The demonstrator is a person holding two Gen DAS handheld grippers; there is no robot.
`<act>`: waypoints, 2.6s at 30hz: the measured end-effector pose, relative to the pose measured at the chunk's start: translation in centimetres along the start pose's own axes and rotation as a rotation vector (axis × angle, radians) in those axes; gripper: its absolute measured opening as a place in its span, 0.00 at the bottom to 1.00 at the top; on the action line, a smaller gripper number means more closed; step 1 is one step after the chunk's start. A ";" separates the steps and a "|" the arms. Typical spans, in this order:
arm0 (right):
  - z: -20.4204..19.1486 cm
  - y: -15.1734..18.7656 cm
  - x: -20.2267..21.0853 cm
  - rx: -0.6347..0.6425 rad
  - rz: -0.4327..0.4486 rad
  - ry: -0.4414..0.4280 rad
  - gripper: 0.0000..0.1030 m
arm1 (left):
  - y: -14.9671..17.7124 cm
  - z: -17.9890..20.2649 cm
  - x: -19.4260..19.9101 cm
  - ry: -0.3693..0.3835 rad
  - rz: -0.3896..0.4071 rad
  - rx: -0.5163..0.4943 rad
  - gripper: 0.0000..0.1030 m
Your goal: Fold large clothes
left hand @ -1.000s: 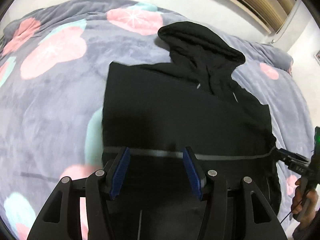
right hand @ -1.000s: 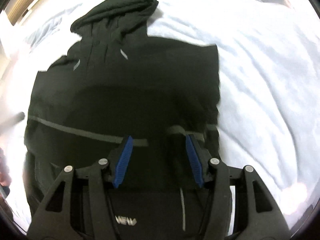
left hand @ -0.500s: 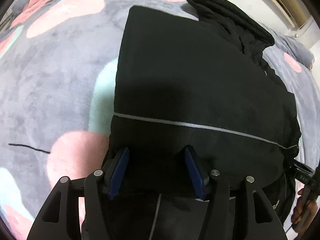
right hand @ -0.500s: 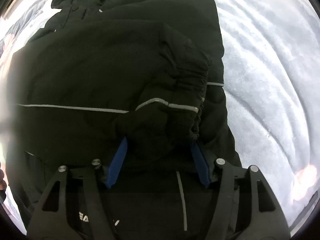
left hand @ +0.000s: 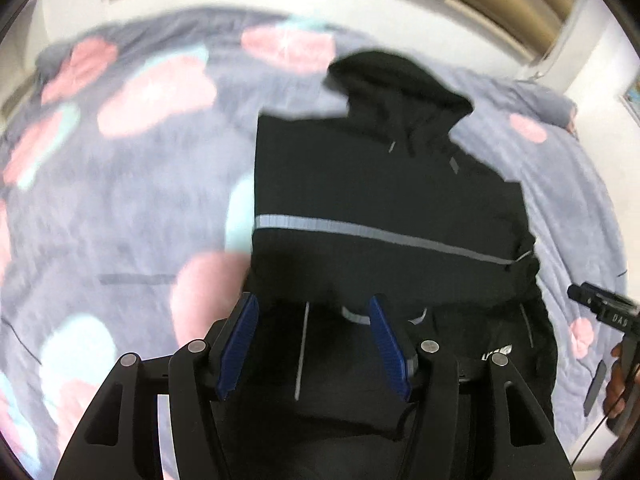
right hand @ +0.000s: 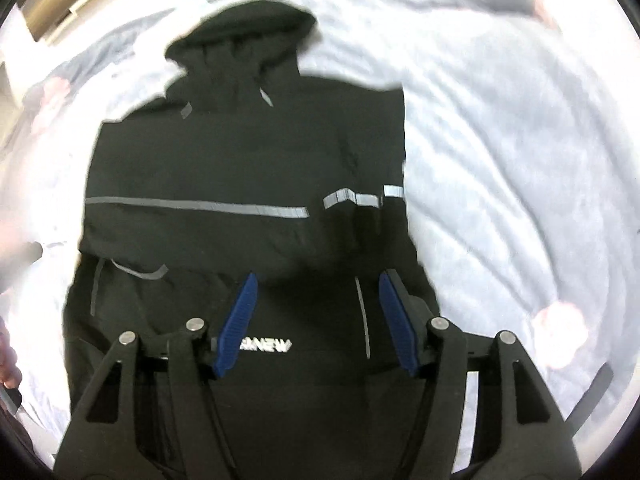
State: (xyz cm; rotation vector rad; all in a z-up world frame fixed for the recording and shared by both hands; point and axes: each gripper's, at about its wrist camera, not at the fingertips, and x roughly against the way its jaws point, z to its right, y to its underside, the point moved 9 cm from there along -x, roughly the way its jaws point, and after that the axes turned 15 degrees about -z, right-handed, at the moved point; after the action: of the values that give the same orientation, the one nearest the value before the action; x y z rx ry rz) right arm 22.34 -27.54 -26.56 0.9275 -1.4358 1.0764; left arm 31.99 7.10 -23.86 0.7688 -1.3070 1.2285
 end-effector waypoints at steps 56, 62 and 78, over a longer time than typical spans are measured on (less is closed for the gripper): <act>-8.7 -33.9 -7.5 0.349 0.254 -0.084 0.12 | -36.1 11.0 -13.6 0.265 0.127 -0.313 0.21; -9.1 -26.4 -2.2 0.369 0.357 -0.003 0.12 | -28.7 11.3 -7.7 0.218 0.179 -0.393 0.21; -5.3 -6.3 -3.3 0.350 0.271 0.120 0.14 | -7.6 5.9 -8.0 0.036 0.045 -0.328 0.20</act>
State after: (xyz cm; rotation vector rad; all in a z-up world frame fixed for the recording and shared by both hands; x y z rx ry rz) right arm 30.31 -24.30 -28.84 0.9082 -1.3212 1.5961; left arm 38.81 -2.07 -28.92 0.4822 -1.4563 1.0227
